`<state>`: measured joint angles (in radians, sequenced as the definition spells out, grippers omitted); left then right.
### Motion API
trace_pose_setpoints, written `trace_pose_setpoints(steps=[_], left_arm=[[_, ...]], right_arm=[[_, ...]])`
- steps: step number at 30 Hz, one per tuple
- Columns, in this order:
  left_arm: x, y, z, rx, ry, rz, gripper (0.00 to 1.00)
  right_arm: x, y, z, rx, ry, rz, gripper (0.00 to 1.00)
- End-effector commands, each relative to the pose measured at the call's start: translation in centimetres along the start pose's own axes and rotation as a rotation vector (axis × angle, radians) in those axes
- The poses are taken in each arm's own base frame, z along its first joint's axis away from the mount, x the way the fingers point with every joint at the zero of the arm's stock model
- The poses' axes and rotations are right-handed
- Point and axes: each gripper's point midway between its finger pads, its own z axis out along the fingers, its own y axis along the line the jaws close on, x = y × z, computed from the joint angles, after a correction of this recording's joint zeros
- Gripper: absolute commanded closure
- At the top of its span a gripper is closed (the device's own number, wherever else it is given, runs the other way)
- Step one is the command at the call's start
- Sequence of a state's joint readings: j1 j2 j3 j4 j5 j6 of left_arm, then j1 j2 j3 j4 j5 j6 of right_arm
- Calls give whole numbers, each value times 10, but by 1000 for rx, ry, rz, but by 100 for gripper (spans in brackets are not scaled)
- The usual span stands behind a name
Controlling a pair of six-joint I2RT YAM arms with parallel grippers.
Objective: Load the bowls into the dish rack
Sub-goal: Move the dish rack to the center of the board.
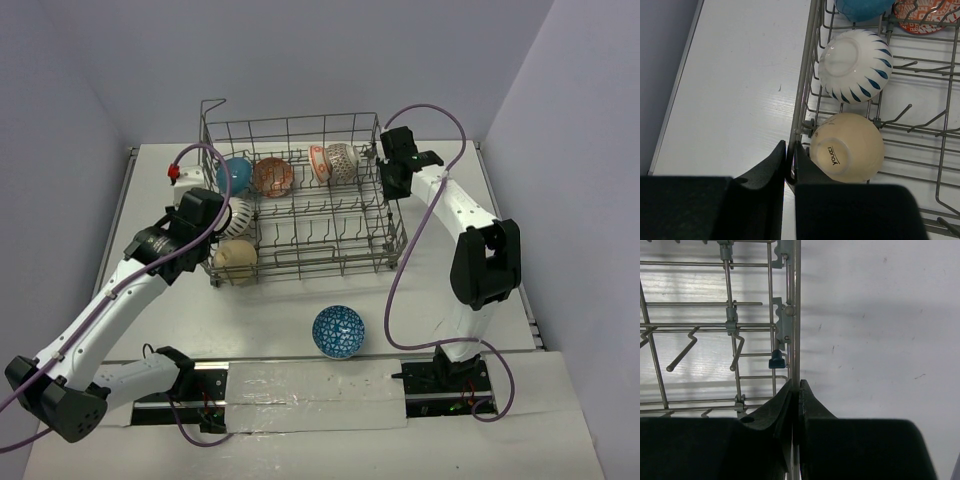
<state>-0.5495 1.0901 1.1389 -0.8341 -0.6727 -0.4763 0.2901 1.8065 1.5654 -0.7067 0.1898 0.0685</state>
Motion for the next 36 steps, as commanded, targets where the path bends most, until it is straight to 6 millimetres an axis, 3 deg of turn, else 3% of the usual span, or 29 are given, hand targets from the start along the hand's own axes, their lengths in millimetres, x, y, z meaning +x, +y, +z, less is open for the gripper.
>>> trace_pose_setpoints(steps=[1, 9, 12, 14, 16, 17, 20, 25, 28, 34, 36], left_arm=[[0, -66, -9, 255, 28, -102, 100], [3, -57, -4, 196, 24, -92, 99], [5, -55, -4, 195, 23, -102, 89], [7, -57, -3, 200, 27, -102, 83], [8, -58, -2, 200, 33, -105, 74], [7, -58, -3, 200, 33, -105, 66], [6, -58, -3, 197, 32, -110, 55], [-1, -53, -6, 176, 24, -119, 52], [-18, -46, -12, 150, -14, -127, 49], [-79, -31, -34, 91, -138, -157, 41], [-88, -31, -35, 75, -153, -147, 39]], right_arm=[[-44, 75, -45, -304, -165, -11, 100], [-31, 74, -42, -305, -144, -9, 100], [-27, 73, -41, -302, -145, -9, 99], [-27, 71, -40, -291, -143, -7, 94], [-28, 70, -40, -284, -144, -4, 80], [-29, 69, -41, -280, -146, -2, 77], [-31, 68, -43, -274, -151, 0, 69], [-35, 65, -47, -262, -167, 2, 55], [-40, 59, -51, -232, -190, 13, 47], [-57, 47, -70, -195, -255, 38, 31], [-61, 41, -78, -189, -276, 50, 27]])
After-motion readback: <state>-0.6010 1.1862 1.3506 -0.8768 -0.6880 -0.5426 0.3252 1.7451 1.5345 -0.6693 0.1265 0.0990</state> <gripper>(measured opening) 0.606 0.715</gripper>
